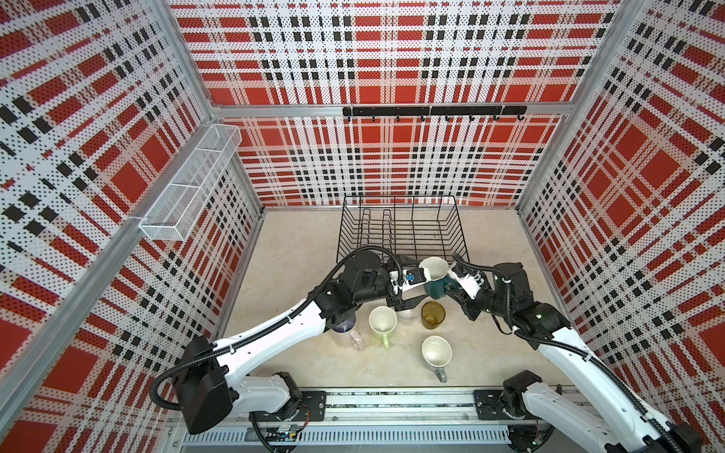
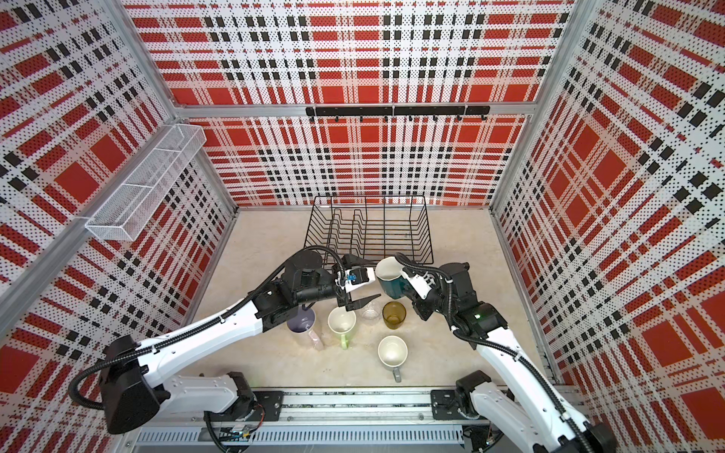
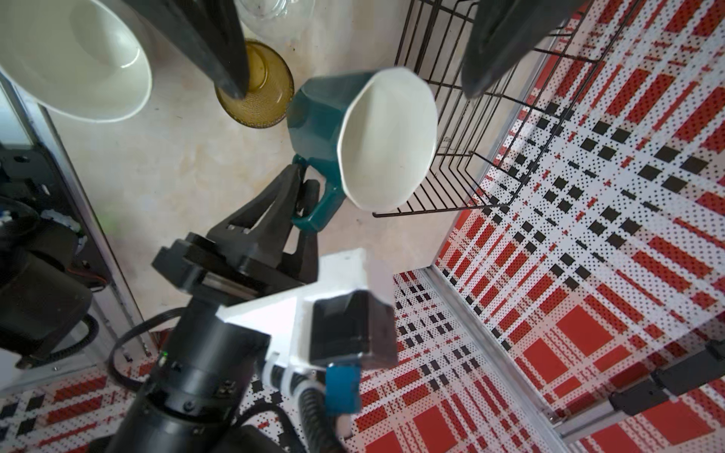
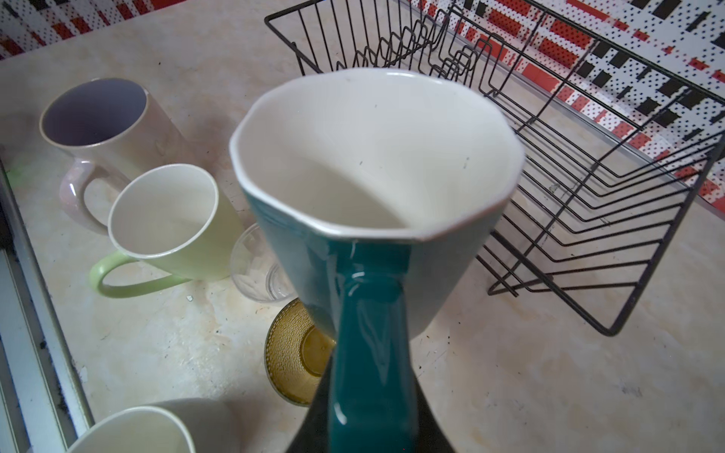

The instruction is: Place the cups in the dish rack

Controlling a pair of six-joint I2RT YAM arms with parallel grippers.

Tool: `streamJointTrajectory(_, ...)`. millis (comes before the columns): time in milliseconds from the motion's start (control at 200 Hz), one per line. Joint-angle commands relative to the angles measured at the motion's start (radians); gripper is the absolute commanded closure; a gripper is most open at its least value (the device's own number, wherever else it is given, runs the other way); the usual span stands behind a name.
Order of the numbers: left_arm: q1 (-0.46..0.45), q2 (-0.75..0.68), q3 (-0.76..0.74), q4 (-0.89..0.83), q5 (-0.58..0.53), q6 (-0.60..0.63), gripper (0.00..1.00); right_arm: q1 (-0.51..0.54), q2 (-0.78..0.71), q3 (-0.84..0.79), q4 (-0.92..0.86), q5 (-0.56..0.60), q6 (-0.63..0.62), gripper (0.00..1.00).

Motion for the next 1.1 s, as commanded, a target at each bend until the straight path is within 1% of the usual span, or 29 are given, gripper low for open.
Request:
streamJointTrajectory(0,-0.012,0.009,0.050,-0.103,0.003,0.106,0.19,0.025,0.005,0.069,0.116,-0.059,-0.100,1.00)
streamJointTrajectory(105,-0.012,0.059,0.120,-0.247,-0.032,0.154,0.30,0.042,0.015,0.084,0.115,-0.080,-0.132,1.00)
streamJointTrajectory(180,-0.012,0.090,0.158,-0.307,-0.065,0.144,0.31,0.051,0.014,0.087,0.117,-0.107,-0.171,1.00)
streamJointTrajectory(256,-0.012,0.105,0.170,-0.339,-0.069,0.142,0.32,0.060,0.016,0.094,0.119,-0.126,-0.200,1.00)
streamJointTrajectory(391,-0.012,0.094,0.156,-0.339,-0.052,0.150,0.34,0.067,0.022,0.119,0.114,-0.135,-0.225,1.00)
streamJointTrajectory(561,-0.012,0.097,0.151,-0.329,-0.064,0.129,0.37,0.079,0.022,0.125,0.119,-0.127,-0.260,1.00)
streamJointTrajectory(626,-0.013,0.107,0.156,-0.329,-0.055,0.123,0.39,0.086,0.024,0.126,0.119,-0.117,-0.272,1.00)
streamJointTrajectory(671,-0.013,0.114,0.161,-0.329,-0.057,0.113,0.43,0.089,0.024,0.127,0.116,-0.108,-0.279,1.00)
streamJointTrajectory(797,-0.013,0.124,0.173,-0.330,-0.067,0.103,0.46,0.092,0.015,0.119,0.124,-0.096,-0.292,1.00)
streamJointTrajectory(922,-0.013,0.128,0.175,-0.329,-0.062,0.106,0.50,0.092,-0.007,0.100,0.152,-0.109,-0.296,1.00)
streamJointTrajectory(1097,-0.013,0.146,0.177,-0.329,-0.071,0.112,0.57,0.093,-0.043,0.072,0.181,-0.106,-0.303,1.00)
